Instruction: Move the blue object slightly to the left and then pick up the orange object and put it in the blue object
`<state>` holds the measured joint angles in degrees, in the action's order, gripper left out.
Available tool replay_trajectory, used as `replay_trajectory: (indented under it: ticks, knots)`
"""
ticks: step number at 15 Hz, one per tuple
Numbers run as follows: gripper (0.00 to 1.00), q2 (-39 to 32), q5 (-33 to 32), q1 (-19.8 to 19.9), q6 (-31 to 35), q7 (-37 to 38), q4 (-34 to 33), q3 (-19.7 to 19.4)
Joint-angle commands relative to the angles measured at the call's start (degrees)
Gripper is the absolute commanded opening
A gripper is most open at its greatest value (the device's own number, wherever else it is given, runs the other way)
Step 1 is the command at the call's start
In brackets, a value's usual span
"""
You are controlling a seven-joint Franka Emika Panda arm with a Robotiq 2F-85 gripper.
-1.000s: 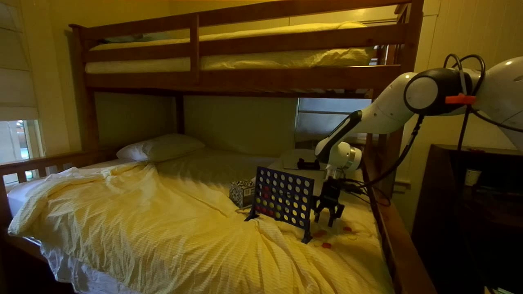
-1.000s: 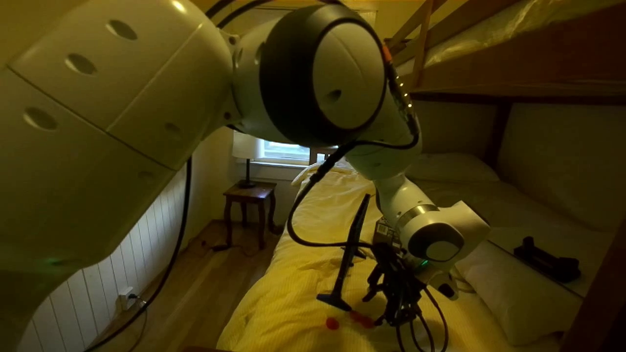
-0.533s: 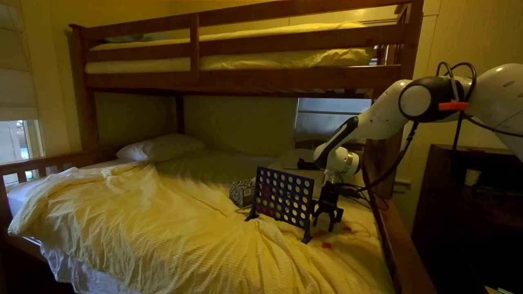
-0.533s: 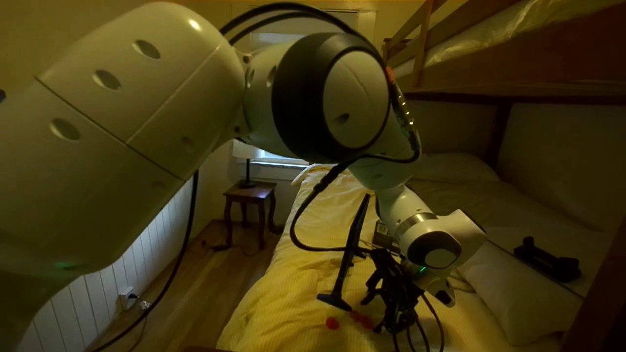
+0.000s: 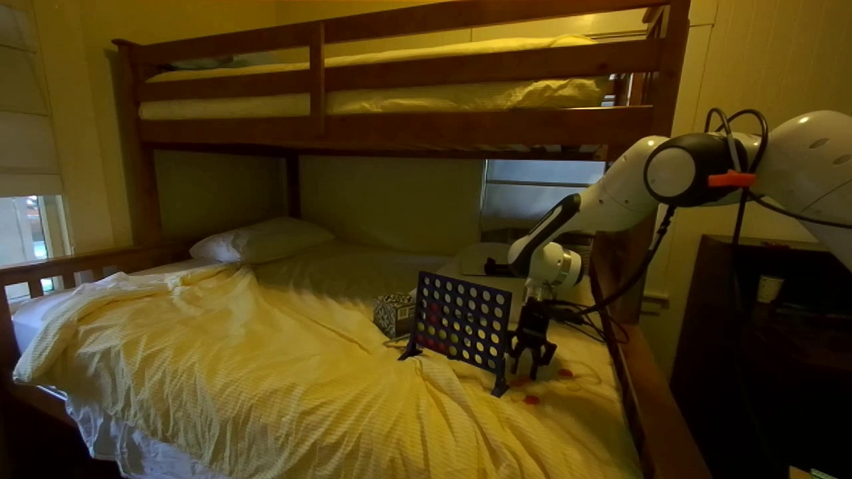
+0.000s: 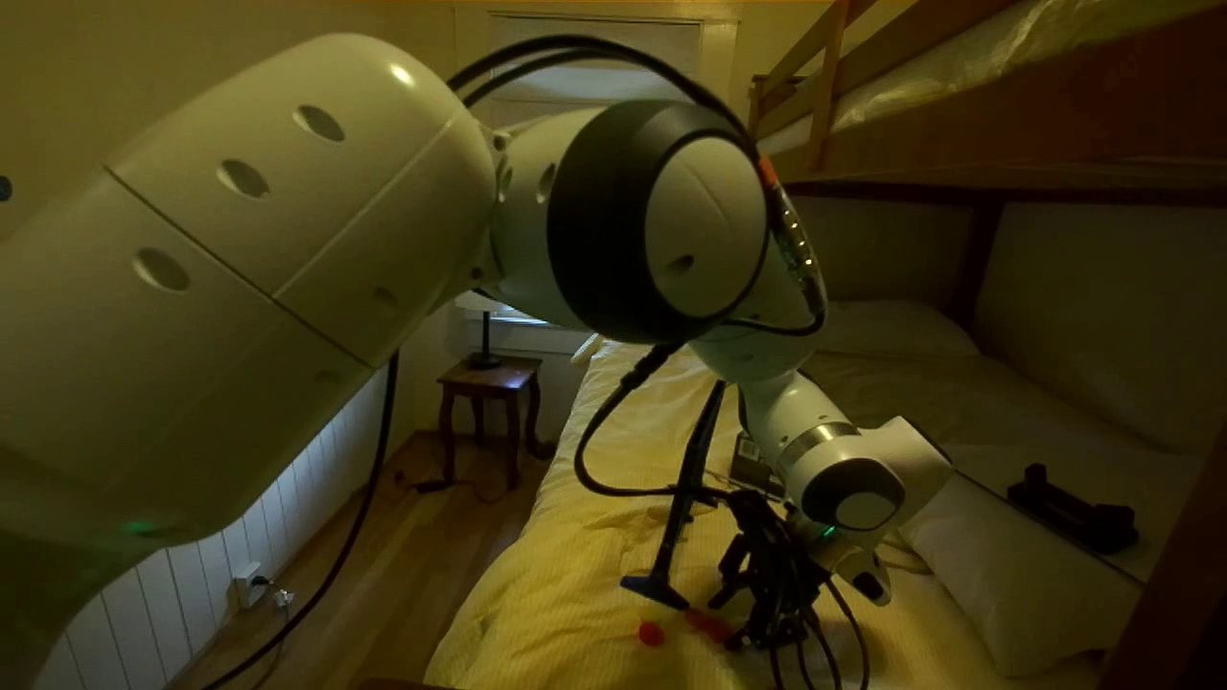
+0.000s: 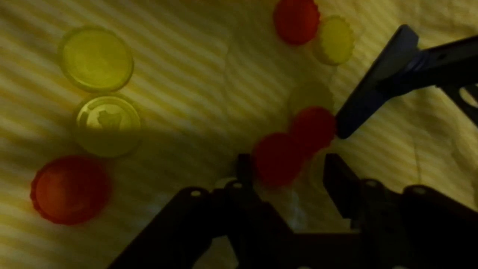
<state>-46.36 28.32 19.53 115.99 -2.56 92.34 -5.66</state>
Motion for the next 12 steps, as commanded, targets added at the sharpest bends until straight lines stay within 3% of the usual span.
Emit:
replay_trajectory:
  ticks: [1,4,6,9,12]
  knots:
    - [0.36,-1.9,-1.3,0.7,-2.6,1.9,-3.3,0.5]
    - [0.26,-2.2,-1.4,0.8,-3.4,2.1,-4.1,0.3]
    - [0.28,-2.6,-1.4,0.9,-3.9,2.2,-4.8,0.3]
    - [0.24,-2.9,-1.5,1.0,-4.3,2.3,-5.5,0.2]
    - [0.03,-2.4,-1.3,1.3,-4.1,1.8,-5.2,0.2]
